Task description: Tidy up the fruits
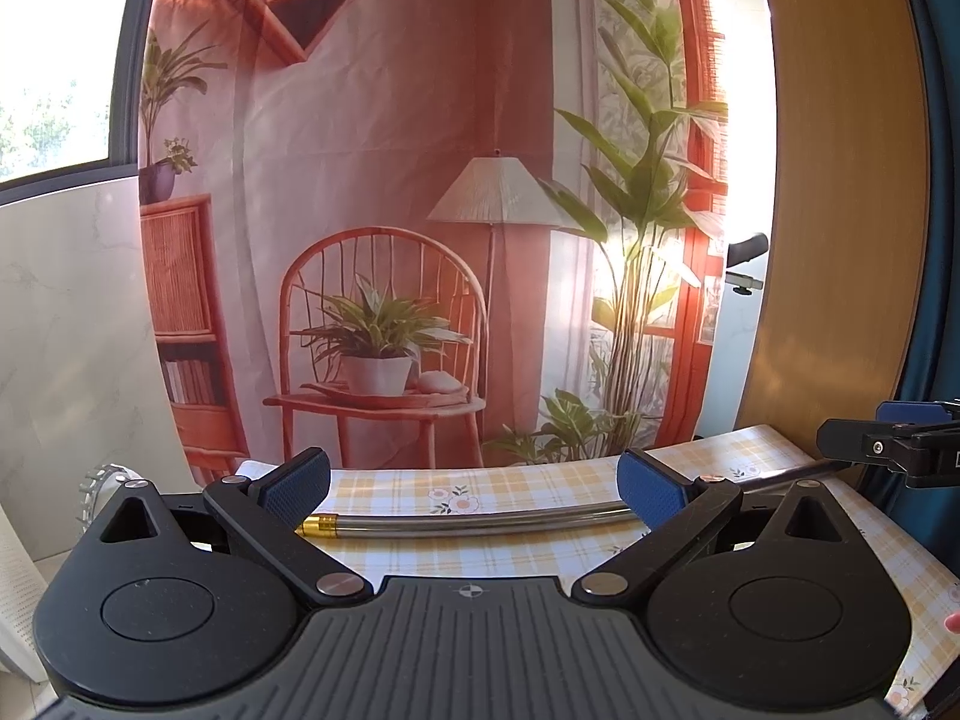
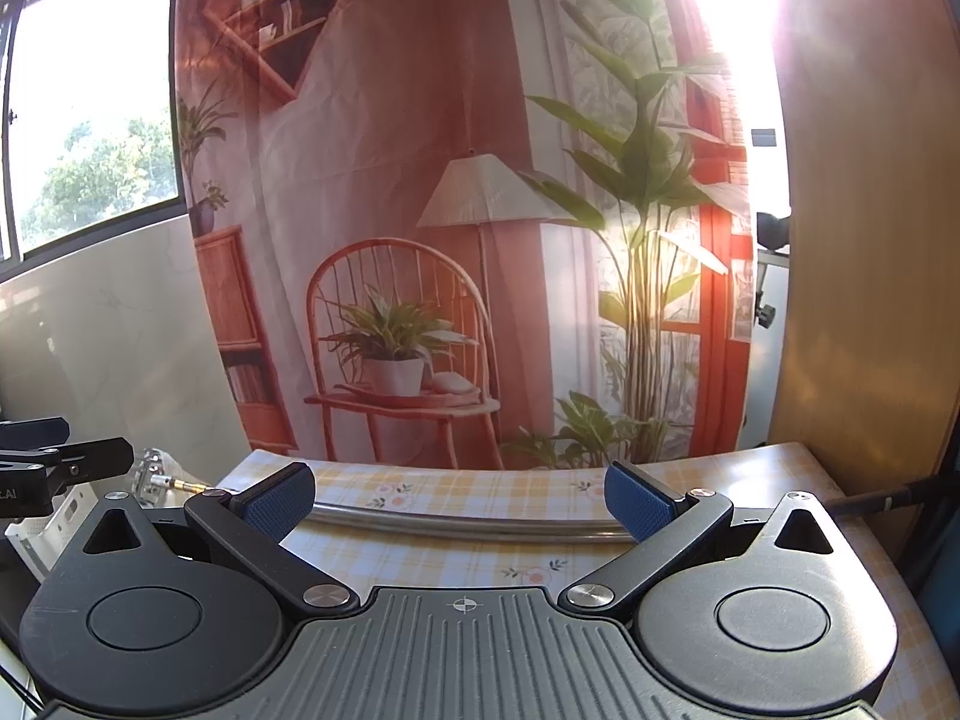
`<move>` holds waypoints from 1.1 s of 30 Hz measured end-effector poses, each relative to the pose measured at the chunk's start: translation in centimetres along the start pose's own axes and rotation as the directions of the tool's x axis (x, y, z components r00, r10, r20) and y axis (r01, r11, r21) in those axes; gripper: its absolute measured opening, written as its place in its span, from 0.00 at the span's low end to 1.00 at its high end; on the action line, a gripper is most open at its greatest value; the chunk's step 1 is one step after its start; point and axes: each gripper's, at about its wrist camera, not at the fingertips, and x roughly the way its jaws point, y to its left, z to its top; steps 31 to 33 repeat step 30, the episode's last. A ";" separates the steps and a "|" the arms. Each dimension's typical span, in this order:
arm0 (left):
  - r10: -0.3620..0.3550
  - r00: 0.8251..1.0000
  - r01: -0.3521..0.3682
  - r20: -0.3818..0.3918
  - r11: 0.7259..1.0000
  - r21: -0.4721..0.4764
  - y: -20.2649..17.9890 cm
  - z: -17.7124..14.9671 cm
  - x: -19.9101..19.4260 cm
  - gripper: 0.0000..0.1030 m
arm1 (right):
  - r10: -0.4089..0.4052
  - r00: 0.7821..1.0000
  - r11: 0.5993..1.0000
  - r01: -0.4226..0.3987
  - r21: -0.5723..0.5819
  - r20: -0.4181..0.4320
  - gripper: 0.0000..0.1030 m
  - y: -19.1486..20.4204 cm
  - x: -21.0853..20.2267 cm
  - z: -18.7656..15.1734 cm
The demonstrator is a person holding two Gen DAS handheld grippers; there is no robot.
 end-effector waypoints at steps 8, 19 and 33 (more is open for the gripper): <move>-0.014 1.000 0.014 0.003 1.000 0.011 -0.2 -0.1 -0.1 1.00 | 0.000 1.000 1.000 0.000 0.003 -0.003 1.00 -0.1 0.1 -0.2; -0.021 1.000 0.021 -0.001 1.000 0.016 -0.3 -0.3 -0.2 1.00 | 0.000 1.000 1.000 0.000 0.006 -0.011 1.00 -0.3 0.4 -0.6; -0.024 1.000 0.024 -0.003 1.000 0.015 -0.3 -0.4 -0.2 1.00 | -0.001 1.000 1.000 0.001 0.006 -0.011 1.00 -0.3 0.4 -0.6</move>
